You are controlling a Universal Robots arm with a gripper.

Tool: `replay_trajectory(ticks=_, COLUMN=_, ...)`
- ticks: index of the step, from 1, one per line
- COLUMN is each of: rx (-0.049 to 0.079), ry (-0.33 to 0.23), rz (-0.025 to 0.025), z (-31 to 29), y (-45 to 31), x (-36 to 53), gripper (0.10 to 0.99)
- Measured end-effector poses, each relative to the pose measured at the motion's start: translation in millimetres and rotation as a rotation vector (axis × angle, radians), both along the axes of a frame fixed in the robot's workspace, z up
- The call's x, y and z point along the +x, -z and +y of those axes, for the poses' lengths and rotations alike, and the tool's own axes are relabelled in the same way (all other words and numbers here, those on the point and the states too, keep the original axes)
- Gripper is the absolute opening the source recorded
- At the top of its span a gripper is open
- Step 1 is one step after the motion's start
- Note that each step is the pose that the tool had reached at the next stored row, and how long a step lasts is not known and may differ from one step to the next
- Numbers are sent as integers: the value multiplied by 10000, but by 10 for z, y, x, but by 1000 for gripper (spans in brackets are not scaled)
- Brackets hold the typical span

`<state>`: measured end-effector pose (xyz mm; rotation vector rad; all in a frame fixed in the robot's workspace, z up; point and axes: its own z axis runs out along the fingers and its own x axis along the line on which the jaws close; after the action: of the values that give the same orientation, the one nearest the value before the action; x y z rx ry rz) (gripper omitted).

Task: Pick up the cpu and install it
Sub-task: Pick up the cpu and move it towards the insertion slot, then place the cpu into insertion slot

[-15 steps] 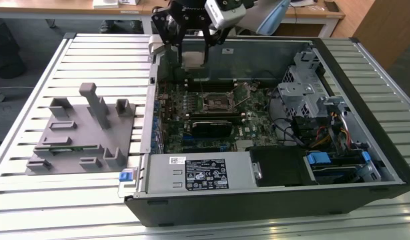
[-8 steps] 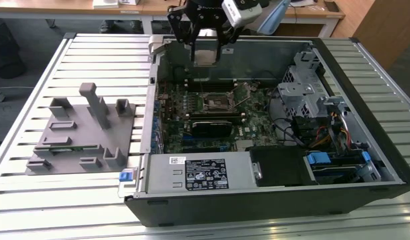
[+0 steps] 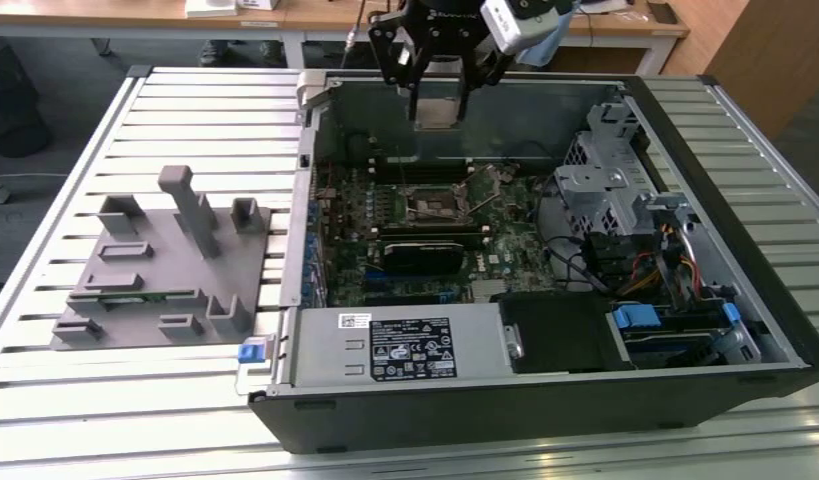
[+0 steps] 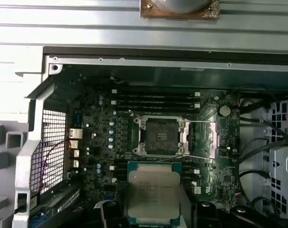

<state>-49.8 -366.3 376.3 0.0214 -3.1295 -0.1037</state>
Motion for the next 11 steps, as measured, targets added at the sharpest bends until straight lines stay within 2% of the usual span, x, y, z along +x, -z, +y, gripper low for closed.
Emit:
replay_trajectory(ticks=6, rx=-5, ry=12, rz=-1, z=1, y=0, x=10, gripper=525)
replay_trajectory(ticks=11, rx=-31, ry=692, rz=0, z=1, y=1, x=10, gripper=525)
